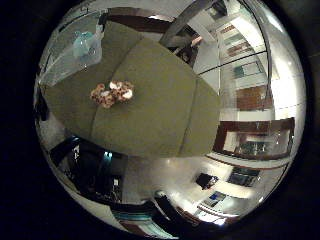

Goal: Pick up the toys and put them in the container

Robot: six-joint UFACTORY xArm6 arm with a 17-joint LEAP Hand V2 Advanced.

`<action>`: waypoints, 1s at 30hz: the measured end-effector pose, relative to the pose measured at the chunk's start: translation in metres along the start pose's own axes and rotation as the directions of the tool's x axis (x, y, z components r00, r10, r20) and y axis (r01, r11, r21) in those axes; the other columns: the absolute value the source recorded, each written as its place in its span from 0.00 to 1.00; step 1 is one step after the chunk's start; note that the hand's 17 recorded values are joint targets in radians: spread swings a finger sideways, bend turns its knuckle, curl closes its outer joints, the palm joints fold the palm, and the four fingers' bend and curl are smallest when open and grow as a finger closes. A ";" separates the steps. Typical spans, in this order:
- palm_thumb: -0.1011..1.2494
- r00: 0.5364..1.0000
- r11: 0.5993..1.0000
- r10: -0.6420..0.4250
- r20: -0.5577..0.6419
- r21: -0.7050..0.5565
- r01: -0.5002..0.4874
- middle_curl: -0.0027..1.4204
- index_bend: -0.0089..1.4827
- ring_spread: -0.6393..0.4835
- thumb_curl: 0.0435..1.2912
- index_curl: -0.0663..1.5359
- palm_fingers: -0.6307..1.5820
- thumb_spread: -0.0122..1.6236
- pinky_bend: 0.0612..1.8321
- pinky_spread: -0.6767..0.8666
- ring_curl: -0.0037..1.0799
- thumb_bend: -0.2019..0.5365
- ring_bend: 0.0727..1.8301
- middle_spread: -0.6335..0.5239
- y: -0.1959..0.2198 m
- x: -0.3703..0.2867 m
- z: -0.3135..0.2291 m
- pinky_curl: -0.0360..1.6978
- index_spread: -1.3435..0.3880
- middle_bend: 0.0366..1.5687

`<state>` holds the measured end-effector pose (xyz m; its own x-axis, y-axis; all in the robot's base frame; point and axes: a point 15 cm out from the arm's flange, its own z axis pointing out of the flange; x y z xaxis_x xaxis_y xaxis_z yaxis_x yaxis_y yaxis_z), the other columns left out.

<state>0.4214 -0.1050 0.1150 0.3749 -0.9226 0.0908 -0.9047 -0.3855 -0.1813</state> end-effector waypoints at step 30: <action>0.45 0.998 0.997 -0.065 -0.011 -0.040 0.064 0.21 0.12 0.71 0.20 0.24 0.34 0.67 0.28 0.66 0.22 0.24 0.10 0.56 0.028 -0.009 0.160 0.05 0.55 0.10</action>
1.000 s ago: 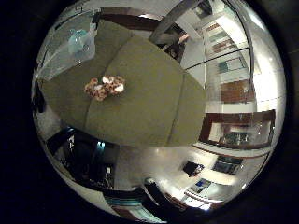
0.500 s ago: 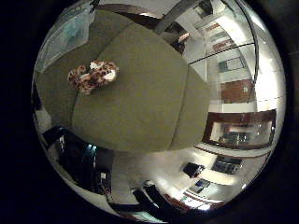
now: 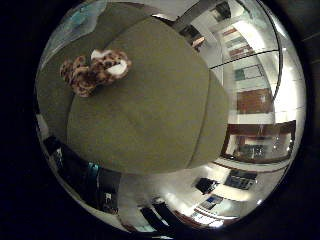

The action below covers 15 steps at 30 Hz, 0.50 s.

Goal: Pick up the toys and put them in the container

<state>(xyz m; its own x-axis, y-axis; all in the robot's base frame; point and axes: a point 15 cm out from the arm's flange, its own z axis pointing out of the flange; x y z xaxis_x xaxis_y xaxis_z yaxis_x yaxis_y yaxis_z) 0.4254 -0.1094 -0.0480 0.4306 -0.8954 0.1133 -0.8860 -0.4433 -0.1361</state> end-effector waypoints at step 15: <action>0.43 1.000 1.000 0.008 0.009 0.002 -0.008 0.22 0.12 0.73 0.20 0.23 0.34 0.65 0.26 0.67 0.23 0.24 0.09 0.59 -0.037 0.007 0.044 0.07 0.55 0.10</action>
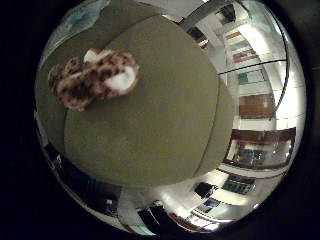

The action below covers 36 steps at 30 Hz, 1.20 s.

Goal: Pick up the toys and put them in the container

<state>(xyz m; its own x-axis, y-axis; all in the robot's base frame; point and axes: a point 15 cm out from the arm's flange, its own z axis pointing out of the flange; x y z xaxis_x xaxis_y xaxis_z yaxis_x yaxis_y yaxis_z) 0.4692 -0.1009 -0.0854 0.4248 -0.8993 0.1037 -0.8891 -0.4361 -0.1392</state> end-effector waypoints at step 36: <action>0.51 0.993 0.990 -0.040 0.109 -0.131 0.055 0.31 0.23 0.40 0.22 0.30 0.90 0.65 0.45 0.37 0.35 0.26 0.40 0.38 0.012 -0.020 0.067 0.04 0.55 0.34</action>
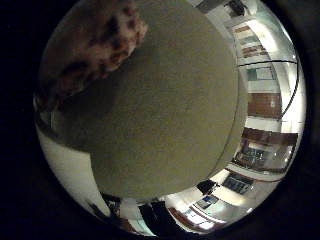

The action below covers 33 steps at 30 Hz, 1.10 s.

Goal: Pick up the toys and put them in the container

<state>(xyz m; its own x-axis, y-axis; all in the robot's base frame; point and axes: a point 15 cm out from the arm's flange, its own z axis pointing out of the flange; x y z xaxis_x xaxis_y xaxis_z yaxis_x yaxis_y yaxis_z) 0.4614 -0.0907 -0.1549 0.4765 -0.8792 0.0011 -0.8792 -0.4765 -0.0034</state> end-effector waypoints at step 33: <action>0.86 0.998 0.996 0.024 -0.060 0.084 -0.019 0.43 0.81 0.43 0.43 0.44 0.84 0.68 0.78 0.33 0.54 0.26 0.78 0.47 0.015 -0.002 -0.314 0.38 0.67 0.84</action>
<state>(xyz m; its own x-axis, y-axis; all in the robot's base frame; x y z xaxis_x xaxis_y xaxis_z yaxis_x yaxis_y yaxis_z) 0.4464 -0.0960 0.1590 0.4542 -0.8889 0.0607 -0.8846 -0.4580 -0.0878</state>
